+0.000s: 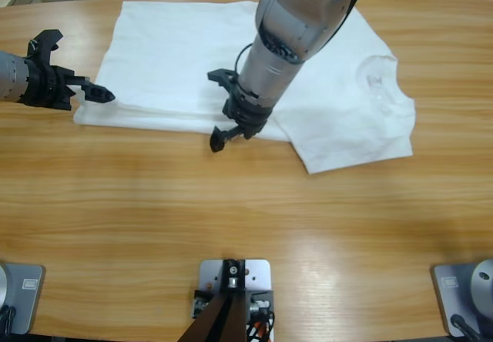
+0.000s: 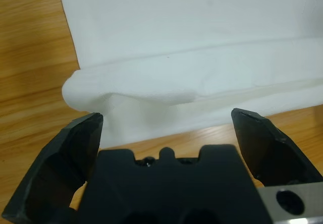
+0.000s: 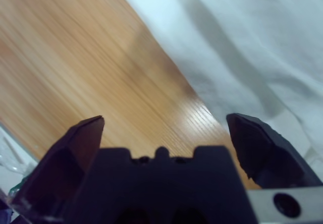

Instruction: Fold clothes

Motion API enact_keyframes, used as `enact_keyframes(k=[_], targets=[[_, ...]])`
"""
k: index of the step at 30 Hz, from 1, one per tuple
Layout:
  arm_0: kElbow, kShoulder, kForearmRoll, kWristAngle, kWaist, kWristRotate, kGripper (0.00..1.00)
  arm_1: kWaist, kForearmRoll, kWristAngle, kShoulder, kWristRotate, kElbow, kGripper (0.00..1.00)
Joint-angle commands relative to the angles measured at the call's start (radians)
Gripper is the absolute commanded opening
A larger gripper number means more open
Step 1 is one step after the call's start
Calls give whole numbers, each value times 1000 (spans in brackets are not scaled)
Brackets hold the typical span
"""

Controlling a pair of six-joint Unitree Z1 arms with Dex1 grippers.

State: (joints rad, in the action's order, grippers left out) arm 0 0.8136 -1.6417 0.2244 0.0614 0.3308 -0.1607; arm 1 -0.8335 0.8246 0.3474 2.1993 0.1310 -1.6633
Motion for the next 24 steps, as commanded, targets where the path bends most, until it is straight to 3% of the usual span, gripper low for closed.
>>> enact_keyframes(k=[1,24], targets=[[3,-50,4,-11,7,15,1000,15,31,15,66,-36,-42,1000],[4,-58,3,-12,5,15,1000,50,89,8,125,-81,-123,1000]])
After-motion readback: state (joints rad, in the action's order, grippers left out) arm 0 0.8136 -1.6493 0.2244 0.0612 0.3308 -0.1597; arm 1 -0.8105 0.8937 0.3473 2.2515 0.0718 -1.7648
